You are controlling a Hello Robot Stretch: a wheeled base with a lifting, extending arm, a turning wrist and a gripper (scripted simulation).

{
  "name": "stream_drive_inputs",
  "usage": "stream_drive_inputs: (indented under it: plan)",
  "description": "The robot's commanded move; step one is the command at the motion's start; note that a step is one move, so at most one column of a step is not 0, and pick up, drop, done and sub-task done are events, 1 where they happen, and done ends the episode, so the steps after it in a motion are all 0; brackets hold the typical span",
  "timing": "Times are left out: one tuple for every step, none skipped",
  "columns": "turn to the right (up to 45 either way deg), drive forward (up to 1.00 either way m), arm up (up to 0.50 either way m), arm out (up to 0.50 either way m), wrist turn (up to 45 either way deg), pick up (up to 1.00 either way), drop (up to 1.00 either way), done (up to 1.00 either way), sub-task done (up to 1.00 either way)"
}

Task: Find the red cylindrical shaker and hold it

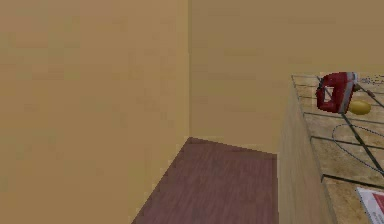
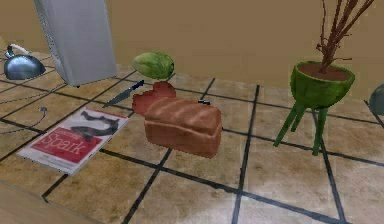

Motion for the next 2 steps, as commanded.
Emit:
stream_drive_inputs:
  plan:
    - [0.0,0.00,0.38,0.00,0.0,0.00,0.00,0.00,0.00]
    - [0.0,0.00,0.00,0.42,0.0,0.00,0.00,0.00,0.00]
